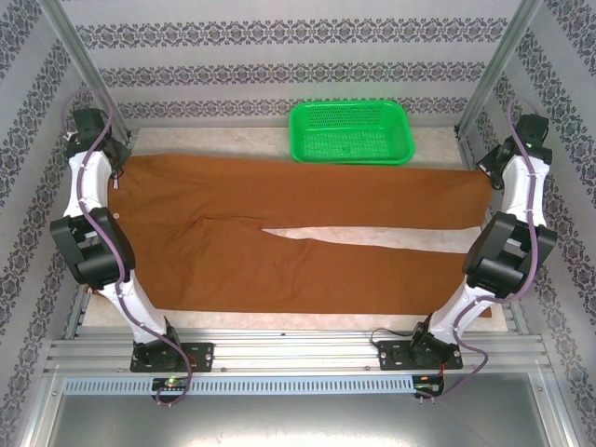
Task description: Roll up the long pants
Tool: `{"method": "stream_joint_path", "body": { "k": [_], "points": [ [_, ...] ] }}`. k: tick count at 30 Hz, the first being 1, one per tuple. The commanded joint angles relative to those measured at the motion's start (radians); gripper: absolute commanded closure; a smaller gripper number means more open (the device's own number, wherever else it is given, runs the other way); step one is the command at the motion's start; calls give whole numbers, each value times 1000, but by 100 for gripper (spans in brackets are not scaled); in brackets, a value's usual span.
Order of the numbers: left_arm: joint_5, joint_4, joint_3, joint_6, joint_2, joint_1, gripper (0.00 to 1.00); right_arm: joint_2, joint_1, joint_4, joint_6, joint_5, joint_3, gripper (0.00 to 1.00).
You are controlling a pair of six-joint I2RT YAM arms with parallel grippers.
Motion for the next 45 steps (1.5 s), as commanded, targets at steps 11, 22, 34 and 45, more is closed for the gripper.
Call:
{"method": "stream_joint_path", "body": {
  "k": [11,22,34,45],
  "points": [
    [-36,22,157,-53,41,37,100,-23,-46,26,3,91,119,100],
    [-50,-77,390,-86,154,37,100,113,18,-141,-72,155,493,100],
    [-42,-267,835,-92,349,38,100,102,17,-146,-83,187,513,100],
    [-52,-117,488,-61,131,53,100,-163,-27,17,-48,156,134,100]
  ]
}}
